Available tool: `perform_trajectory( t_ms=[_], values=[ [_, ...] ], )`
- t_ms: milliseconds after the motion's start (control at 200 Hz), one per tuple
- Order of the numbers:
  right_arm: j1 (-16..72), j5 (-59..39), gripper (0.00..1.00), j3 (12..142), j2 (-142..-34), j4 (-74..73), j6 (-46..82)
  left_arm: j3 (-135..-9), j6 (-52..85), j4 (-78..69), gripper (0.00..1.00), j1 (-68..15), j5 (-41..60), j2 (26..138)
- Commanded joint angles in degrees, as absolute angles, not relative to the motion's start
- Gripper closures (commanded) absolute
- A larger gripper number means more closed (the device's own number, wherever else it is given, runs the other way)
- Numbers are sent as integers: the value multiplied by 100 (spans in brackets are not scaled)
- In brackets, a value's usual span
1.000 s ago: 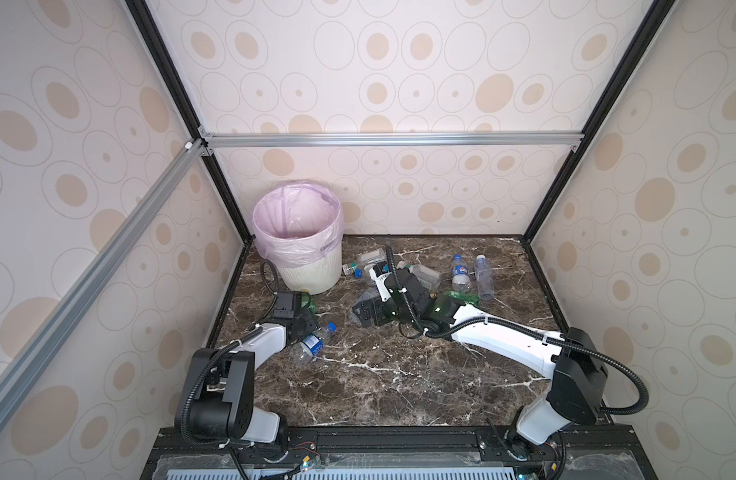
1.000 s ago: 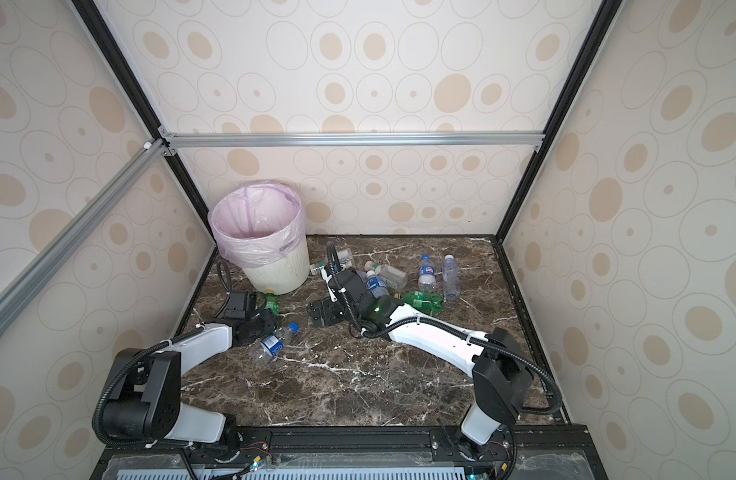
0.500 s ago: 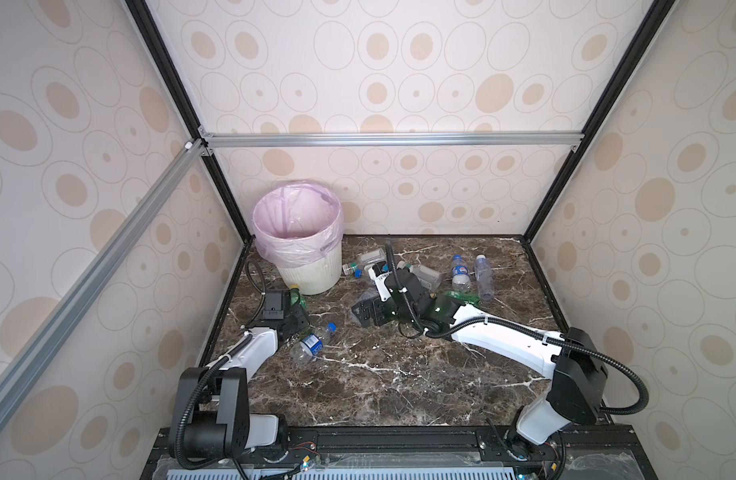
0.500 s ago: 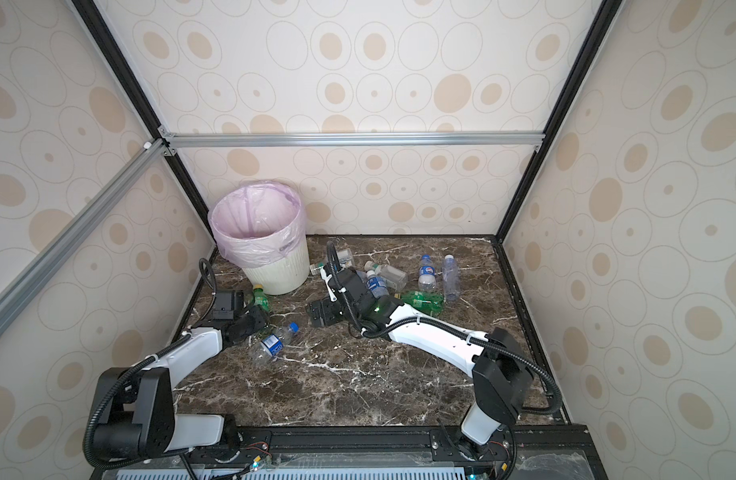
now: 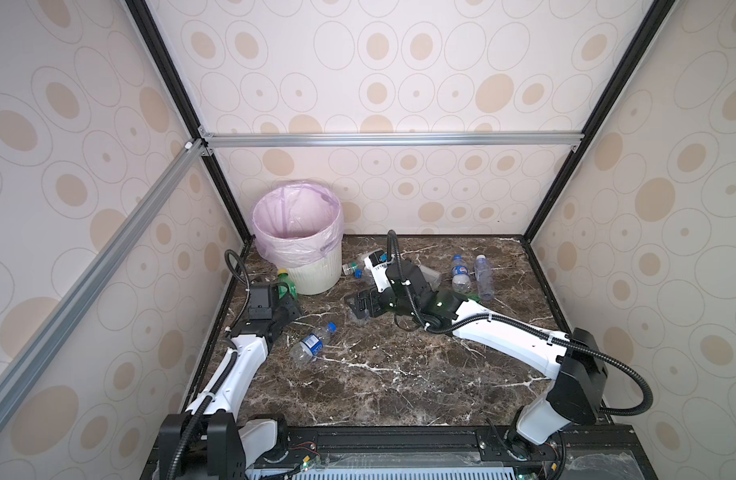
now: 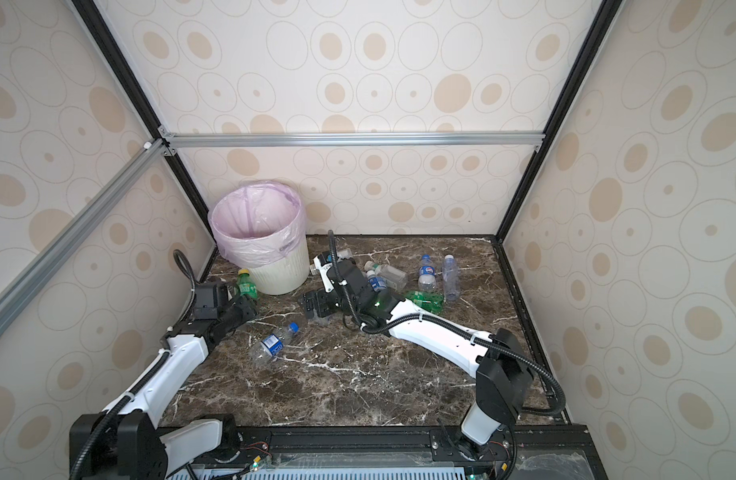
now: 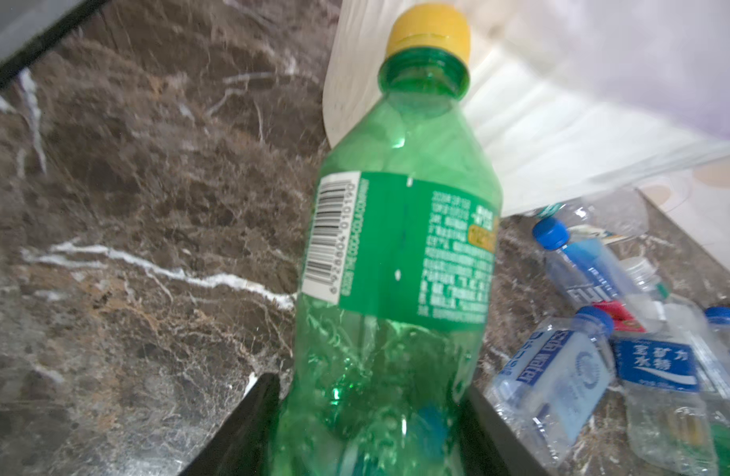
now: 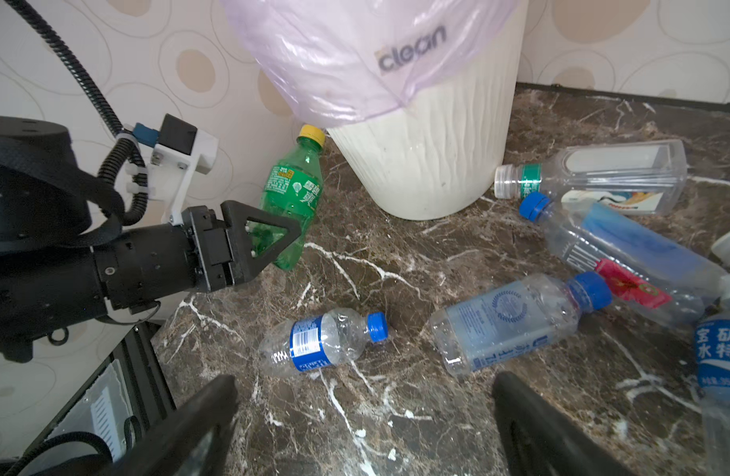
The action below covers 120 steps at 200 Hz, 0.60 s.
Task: Throw the plastic bottles in the bin
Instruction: 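Lift the green bottle with the left gripper up over the bin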
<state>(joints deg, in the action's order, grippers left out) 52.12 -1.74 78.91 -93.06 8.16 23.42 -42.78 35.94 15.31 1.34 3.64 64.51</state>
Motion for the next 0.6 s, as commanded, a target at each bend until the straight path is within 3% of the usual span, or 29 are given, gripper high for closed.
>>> perform_trajectory(
  t_ms=[0, 325, 595],
  values=[
    [5271, -220, 0, 8323, -9457, 936, 2101, -4851, 3472, 1886, 48, 199, 83, 6161],
    [5278, -322, 0, 9260, -9720, 1132, 1833, -6058, 3480, 2224, 48, 229, -143, 5740],
    [5274, -309, 0, 9766, -9831, 1256, 1730, -7631, 3282, 2328, 49, 220, -174, 6195]
  ],
)
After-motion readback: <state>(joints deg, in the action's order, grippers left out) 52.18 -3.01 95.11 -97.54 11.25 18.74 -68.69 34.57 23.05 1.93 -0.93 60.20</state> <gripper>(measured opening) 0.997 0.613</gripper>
